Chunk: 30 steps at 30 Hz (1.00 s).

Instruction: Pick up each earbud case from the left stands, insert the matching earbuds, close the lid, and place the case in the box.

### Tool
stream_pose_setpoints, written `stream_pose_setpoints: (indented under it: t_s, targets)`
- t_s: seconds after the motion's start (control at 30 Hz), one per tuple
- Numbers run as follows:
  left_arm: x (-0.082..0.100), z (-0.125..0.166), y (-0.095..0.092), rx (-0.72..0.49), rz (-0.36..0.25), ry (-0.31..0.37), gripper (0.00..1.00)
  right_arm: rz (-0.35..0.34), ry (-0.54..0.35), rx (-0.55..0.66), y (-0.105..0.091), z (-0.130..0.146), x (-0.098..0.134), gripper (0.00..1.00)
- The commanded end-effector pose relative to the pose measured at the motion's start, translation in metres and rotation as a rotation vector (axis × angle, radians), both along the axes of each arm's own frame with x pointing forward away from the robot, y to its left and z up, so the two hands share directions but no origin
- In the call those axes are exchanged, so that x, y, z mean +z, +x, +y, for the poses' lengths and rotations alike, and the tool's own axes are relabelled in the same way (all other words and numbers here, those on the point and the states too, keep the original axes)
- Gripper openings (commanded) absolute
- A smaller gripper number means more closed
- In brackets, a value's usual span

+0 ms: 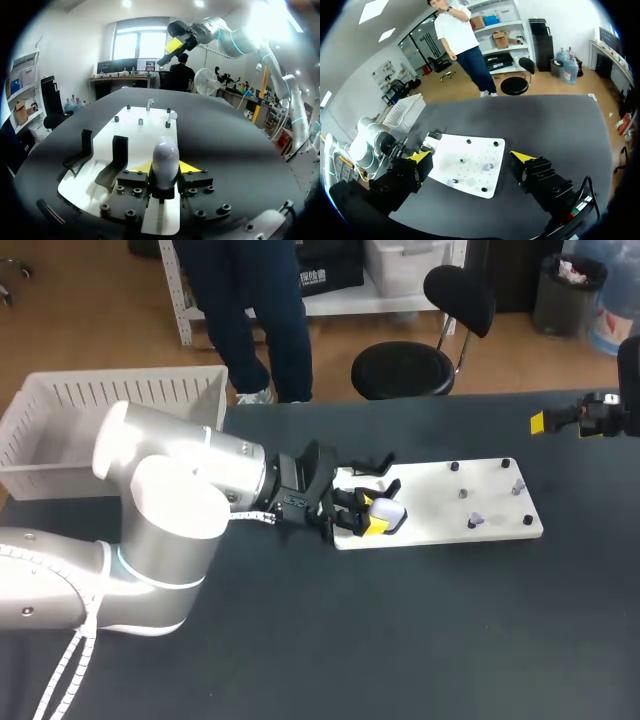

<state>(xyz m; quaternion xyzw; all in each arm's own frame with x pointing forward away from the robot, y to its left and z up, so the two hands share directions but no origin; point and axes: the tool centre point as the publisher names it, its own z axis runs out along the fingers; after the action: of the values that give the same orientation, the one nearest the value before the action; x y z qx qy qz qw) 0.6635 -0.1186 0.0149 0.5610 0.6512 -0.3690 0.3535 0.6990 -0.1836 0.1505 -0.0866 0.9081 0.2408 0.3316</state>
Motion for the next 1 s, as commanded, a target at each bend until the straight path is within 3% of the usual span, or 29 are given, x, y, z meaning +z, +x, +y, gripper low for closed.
stream_pose_setpoints:
  t_s: [0.03, 0.43, 0.7, 1.0]
  targets:
    - [0.004, 0.004, 0.004, 0.007, -0.011, -0.010, 0.00, 0.000, 0.000, 0.000, 0.000, 0.000, 0.000, 1.00]
    - [0.048, 0.020, 0.006, -0.011, -0.096, -0.046, 0.00, 0.000, 0.000, 0.000, 0.000, 0.000, 0.000, 1.00]
    - [0.077, 0.015, 0.009, 0.007, -0.148, -0.059, 0.00, 0.000, 0.000, 0.000, 0.000, 0.000, 0.000, 1.00]
    - [0.104, -0.009, 0.029, 0.052, -0.174, -0.114, 0.00, -0.013, -0.056, 0.101, -0.005, 0.053, 0.014, 1.00]
